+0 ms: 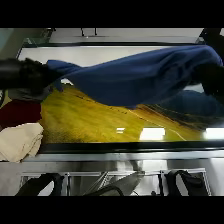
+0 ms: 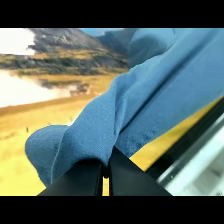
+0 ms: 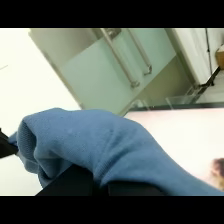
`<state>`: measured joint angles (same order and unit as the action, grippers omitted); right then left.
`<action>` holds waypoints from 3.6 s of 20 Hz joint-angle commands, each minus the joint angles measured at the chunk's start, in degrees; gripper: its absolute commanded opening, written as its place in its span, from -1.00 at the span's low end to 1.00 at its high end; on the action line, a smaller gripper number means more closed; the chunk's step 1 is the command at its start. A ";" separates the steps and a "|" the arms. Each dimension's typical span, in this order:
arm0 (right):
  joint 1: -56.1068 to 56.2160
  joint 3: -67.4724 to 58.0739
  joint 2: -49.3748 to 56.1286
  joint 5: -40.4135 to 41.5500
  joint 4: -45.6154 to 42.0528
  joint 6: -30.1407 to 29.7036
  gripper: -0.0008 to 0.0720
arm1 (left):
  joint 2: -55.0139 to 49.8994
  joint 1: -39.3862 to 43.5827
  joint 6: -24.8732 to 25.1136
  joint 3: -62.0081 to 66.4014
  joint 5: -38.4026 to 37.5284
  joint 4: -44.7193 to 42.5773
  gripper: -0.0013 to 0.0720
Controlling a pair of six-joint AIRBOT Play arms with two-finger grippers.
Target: Fold the shirts.
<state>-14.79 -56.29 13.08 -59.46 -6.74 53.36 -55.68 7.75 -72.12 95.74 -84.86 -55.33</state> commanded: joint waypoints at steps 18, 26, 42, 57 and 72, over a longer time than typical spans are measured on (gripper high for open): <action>-6.86 10.25 46.97 -17.88 -17.35 -4.17 -0.04 | -30.10 -8.04 3.72 -26.21 7.37 -0.72 0.91; 1.16 26.49 32.35 -13.35 -29.07 4.39 0.14 | -32.02 -18.25 9.22 -27.50 8.48 -0.63 0.91; 15.08 28.30 41.09 -0.87 -27.56 3.43 0.14 | -45.29 -10.14 14.23 -21.42 6.40 2.47 -0.89; 14.86 18.86 41.46 -3.41 -37.62 5.84 0.12 | -45.22 -11.61 14.19 -19.23 1.27 2.47 -0.92; 11.85 9.16 40.41 -16.44 -7.08 -11.50 -0.91 | -38.47 -11.58 17.11 -19.19 -11.89 22.51 -0.92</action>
<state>-0.95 -41.15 57.14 -73.06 -20.38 44.34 -98.28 -3.77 -57.01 76.47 -90.39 -44.34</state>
